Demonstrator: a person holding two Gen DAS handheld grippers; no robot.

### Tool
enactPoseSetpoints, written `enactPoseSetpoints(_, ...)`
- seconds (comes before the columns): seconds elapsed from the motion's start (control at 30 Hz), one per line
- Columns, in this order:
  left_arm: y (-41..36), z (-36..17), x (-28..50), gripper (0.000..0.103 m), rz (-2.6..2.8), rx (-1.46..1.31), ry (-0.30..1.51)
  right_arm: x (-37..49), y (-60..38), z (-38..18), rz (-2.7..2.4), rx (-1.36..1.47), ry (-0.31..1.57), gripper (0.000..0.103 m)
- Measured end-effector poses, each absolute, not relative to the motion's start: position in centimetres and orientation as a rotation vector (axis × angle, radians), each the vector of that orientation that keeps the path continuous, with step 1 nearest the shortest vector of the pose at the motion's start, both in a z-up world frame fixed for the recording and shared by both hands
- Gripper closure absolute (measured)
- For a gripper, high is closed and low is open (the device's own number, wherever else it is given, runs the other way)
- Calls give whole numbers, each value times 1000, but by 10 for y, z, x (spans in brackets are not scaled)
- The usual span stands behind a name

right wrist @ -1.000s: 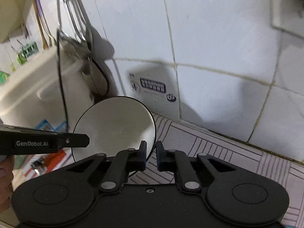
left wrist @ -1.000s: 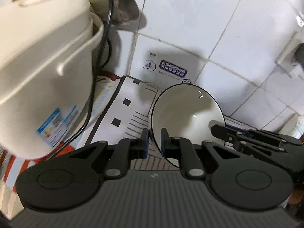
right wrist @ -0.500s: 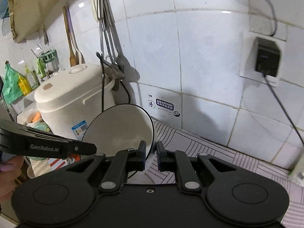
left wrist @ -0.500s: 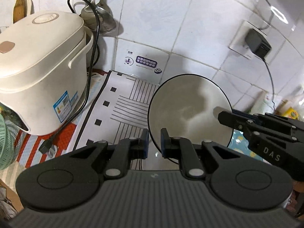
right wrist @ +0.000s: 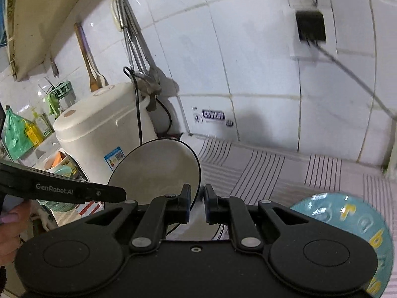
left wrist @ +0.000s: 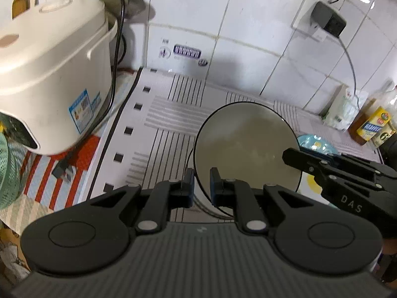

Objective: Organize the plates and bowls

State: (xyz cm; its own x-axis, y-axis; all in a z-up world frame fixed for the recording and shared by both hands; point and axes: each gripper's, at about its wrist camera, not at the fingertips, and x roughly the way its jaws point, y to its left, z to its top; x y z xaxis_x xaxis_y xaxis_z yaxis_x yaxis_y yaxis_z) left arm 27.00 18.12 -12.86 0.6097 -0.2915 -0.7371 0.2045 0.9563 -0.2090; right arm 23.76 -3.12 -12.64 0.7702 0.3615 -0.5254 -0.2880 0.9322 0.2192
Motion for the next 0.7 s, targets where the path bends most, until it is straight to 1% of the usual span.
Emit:
enactPoseSetpoints(0.6, 168, -148, 286, 91, -304, -55, 953, 231, -29, -155, 281, 132, 604, 89)
enactPoseSetpoints(0.7, 164, -150, 290, 91, -299, -38, 960, 233, -25, -157, 262, 82, 605, 89)
